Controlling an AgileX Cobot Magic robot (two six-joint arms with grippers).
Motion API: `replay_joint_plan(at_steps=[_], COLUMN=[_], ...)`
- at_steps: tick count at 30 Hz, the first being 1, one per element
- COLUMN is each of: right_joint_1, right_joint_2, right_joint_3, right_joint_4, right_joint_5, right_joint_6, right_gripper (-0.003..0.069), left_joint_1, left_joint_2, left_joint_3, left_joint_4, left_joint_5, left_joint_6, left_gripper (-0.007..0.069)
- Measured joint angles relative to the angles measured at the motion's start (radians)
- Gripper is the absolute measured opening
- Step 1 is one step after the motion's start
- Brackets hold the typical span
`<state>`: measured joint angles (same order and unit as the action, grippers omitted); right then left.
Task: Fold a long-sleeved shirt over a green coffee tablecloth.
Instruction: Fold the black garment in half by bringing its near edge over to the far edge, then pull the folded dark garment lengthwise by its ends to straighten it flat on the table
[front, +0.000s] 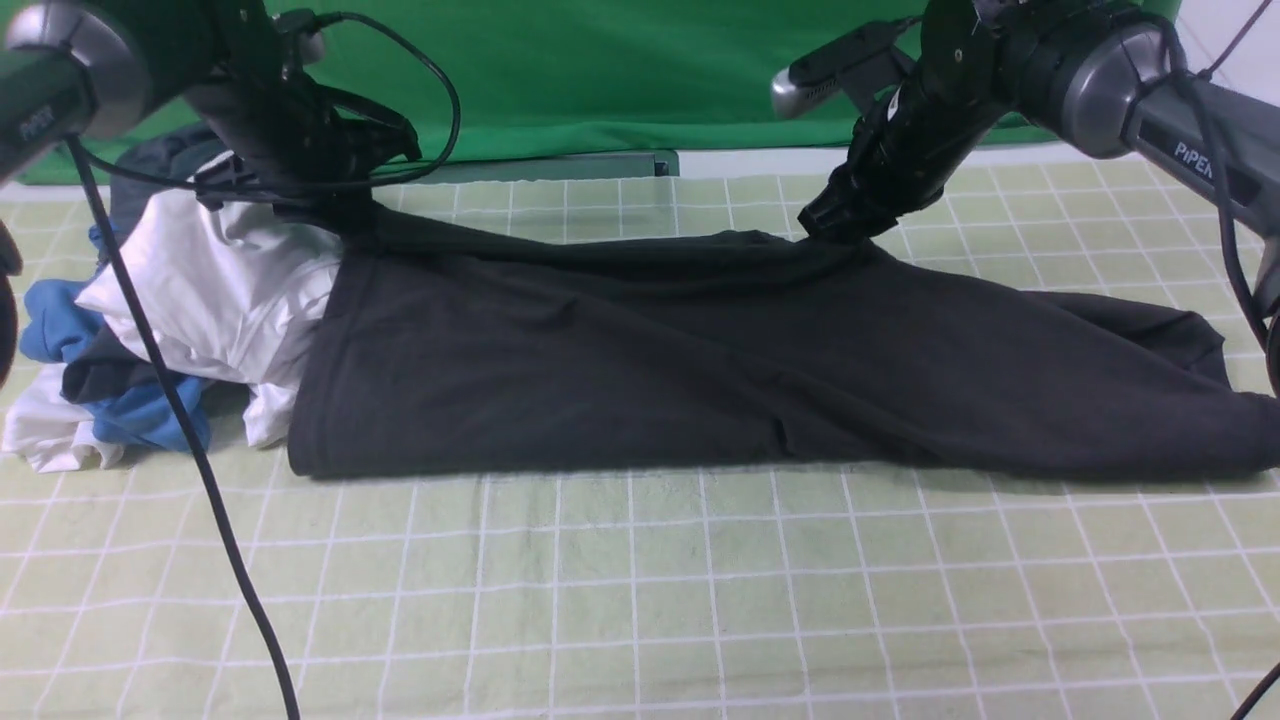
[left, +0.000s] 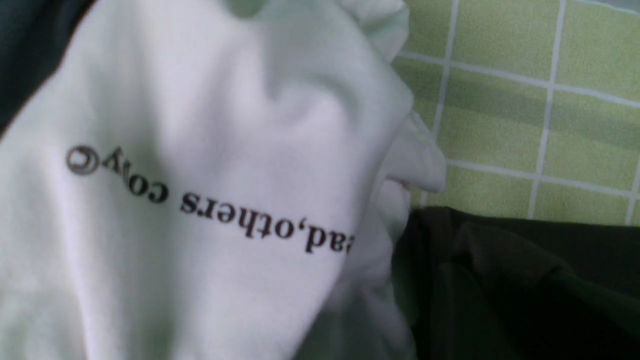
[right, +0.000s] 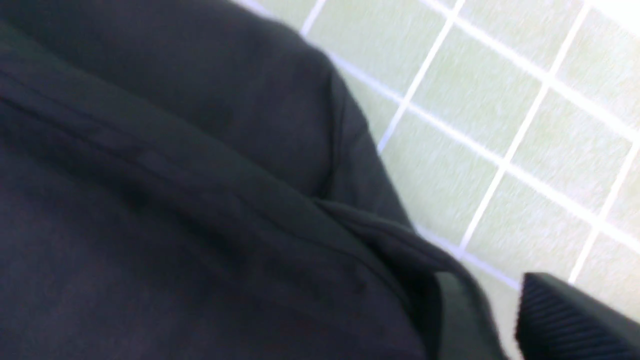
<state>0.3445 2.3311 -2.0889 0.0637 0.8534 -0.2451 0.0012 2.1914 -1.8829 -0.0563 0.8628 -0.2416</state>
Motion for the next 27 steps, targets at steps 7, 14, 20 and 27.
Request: replay_joint_plan(at_steps=[7, 14, 20, 27], right_joint_1=[0.000, -0.002, -0.002, -0.059], right_joint_2=[-0.061, -0.192, -0.256, -0.367], right_joint_3=[-0.052, -0.085, -0.037, 0.175], right_joint_4=[-0.007, -0.064, -0.064, -0.055], right_joint_5=[0.079, 0.247, 0.350, 0.359], right_joint_6=[0.001, 0.000, -0.020, -0.026], right_gripper=[0.0318, 0.0072, 0.0000, -0.0005], left_joint_1=[0.014, -0.003, -0.103, -0.236], left_joint_2=[-0.013, -0.068, -0.069, -0.002], left_joint_3=[-0.103, -0.190, -0.141, -0.085], left_joint_4=[0.063, -0.044, -0.079, -0.100], left_joint_5=[0.092, 0.255, 0.281, 0.172], left_joint_6=[-0.019, 0.135, 0.242, 0.256], left_gripper=[0.0391, 0.0209, 0.0017, 0.0004])
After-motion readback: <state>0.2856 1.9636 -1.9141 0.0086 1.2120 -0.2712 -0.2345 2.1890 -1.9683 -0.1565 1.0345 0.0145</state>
